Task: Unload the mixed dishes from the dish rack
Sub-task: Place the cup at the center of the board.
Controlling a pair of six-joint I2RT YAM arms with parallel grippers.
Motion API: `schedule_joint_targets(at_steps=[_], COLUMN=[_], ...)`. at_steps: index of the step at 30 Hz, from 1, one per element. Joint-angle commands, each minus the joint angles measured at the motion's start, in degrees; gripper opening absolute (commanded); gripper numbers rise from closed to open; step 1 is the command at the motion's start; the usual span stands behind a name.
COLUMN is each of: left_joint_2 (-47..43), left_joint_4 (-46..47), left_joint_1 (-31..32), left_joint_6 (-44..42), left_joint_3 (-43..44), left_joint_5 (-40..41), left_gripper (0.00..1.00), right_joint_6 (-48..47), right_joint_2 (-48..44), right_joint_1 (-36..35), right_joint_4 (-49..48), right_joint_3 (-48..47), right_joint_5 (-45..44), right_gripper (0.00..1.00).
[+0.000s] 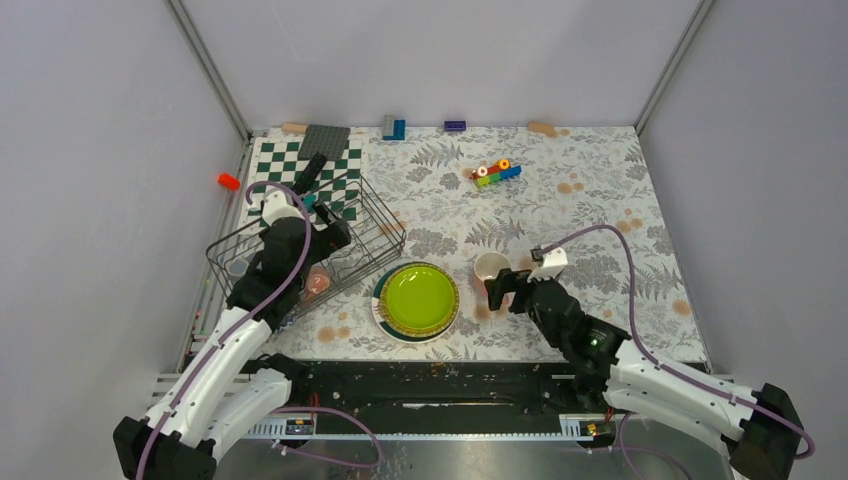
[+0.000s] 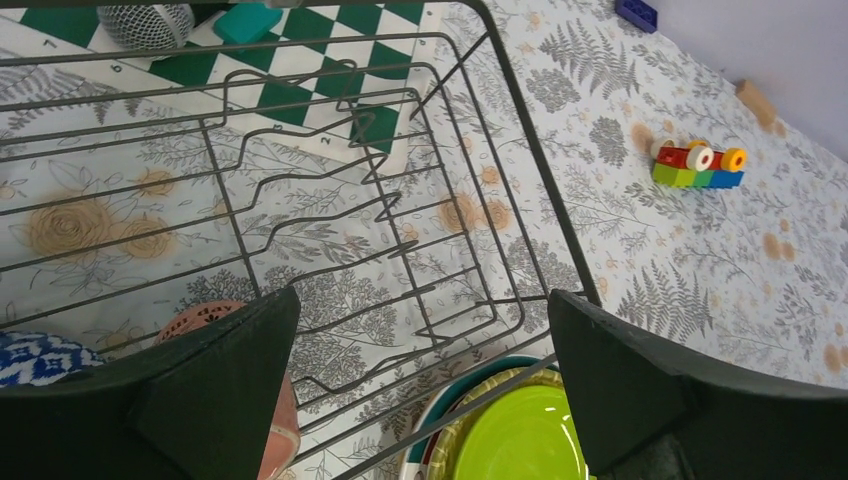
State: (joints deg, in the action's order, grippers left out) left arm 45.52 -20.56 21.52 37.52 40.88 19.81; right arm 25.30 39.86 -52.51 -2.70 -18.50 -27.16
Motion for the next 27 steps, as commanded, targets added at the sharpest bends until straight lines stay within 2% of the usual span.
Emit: schedule_joint_targets(at_steps=[1, 5, 7, 13, 20, 27], left_joint_2=[1.02, 2.10, 2.40, 3.10, 4.50, 10.11], left_joint_4=[-2.06, -7.14, -11.05, -21.40, -31.44, -37.97], left_joint_1=[-0.16, -0.16, -0.16, -0.16, -0.16, -0.16], left_joint_6=[1.71, 4.23, 5.41, 8.60, 12.27, 9.58], left_joint_3=[3.55, 4.55, 5.13, 5.17, 5.27, 10.66], left_joint_5=[3.79, 5.78, 6.17, 1.20, 2.46, 4.70], left_gripper=[0.99, 0.99, 0.99, 0.99, 0.99, 0.98], right_joint_6=[1.71, -3.24, -6.27, -12.18, -14.19, -12.91], right_joint_2=[-6.62, -12.53, -13.72, -11.47, -7.78, -8.45], right_joint_1=[-0.40, -0.40, -0.40, -0.40, -0.40, -0.37], right_joint_4=[-8.87, -22.40, -26.20, -31.57, -36.27, -34.92], right_joint_3=[4.23, 8.30, 8.76, 9.14, 10.33, 10.50], right_joint_5=[-12.65, -16.81, -19.65, -24.78, -24.43, -23.51], right_gripper=[1.00, 1.00, 1.00, 1.00, 1.00, 0.99])
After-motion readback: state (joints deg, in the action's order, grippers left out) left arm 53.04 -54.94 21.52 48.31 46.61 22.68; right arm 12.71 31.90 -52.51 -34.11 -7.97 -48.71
